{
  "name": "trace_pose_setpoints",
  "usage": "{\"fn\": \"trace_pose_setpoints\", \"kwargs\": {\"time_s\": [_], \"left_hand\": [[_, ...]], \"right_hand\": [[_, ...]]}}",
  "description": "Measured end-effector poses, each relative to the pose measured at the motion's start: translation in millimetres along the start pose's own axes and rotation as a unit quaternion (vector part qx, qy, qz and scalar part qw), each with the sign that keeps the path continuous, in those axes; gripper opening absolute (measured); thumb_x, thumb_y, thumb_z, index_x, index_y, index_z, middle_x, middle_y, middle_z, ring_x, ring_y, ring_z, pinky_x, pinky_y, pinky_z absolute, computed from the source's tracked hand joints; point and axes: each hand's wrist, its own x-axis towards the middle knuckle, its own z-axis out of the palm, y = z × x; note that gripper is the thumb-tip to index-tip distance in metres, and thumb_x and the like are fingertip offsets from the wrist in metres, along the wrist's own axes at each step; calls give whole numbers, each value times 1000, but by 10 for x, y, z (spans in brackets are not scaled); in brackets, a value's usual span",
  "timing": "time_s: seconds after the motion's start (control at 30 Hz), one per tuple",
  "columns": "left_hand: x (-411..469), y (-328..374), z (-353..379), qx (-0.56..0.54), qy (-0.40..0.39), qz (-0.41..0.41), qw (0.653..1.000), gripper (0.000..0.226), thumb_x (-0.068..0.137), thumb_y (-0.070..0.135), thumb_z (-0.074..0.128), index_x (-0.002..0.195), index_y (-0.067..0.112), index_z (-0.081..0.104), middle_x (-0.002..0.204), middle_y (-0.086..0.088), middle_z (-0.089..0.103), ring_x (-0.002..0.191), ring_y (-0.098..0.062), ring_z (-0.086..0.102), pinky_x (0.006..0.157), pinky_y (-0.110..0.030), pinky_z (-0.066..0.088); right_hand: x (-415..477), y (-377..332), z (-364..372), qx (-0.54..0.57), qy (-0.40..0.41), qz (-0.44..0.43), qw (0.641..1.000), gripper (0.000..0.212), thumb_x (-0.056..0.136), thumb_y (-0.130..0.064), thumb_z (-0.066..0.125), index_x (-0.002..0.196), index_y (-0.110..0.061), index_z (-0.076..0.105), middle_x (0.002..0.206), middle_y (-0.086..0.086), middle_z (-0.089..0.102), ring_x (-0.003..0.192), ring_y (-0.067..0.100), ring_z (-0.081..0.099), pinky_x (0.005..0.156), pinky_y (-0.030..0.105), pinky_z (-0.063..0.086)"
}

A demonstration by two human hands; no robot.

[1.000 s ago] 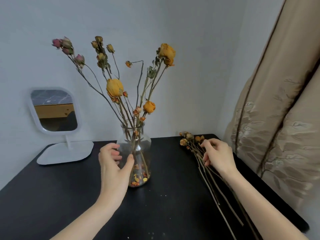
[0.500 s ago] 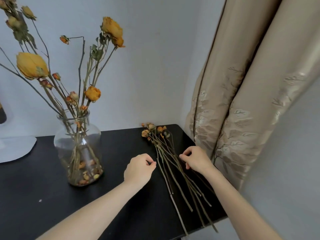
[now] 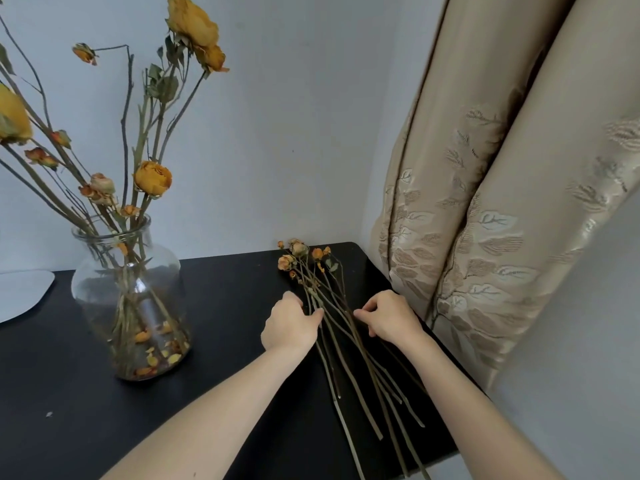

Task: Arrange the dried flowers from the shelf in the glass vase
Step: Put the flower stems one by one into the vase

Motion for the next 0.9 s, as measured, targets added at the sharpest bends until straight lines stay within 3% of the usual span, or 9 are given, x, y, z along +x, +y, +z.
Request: {"fn": "trace_pose_setpoints", "kwargs": {"time_s": [0.3,0.4,0.47,0.57,0.7,0.9], "left_hand": [[38,35,97,-12,22,47,999,12,90,35,55,92,25,61,99,3,61,81,-16,58,65,-28,43],[52,67,119,-4,33,57,998,13,89,37,57,83,26,61,86,11,57,75,-12,55,64,-27,42],[61,108,143,3,35,60,998,15,87,39,58,78,28,62,77,15,52,73,-11,54,62,-26,41],[67,200,202,15,26,55,998,21,85,42,60,70,27,61,68,13,54,63,-8,53,57,-24,39],[77,346,288,53,-34,36,997,30,79,49,63,77,20,68,72,5,64,66,-15,62,57,-25,45],[90,446,356,68,-77,-7,995,25,80,36,66,93,14,65,92,-3,65,83,-22,64,65,-30,49]], "right_hand": [[77,69,48,3,-18,-28,999,23,88,-36,61,72,-21,67,54,-5,61,60,7,61,67,26,49],[71,62,11,12,-6,-43,999,27,89,-33,59,72,-16,70,53,-5,61,60,10,62,69,28,52],[66,44,-36,27,15,-55,998,28,89,-31,59,72,-13,71,48,-6,58,55,8,59,62,24,48],[47,12,-130,60,46,-72,995,25,89,-30,59,67,-21,66,38,-9,53,45,-1,52,56,20,41],[4,10,-204,85,67,-84,991,19,90,-28,59,77,-18,70,40,-9,53,43,-2,52,56,17,42],[-43,76,-232,95,74,-74,990,21,89,-28,60,72,-20,67,32,-13,51,38,-5,51,52,17,39]]}}
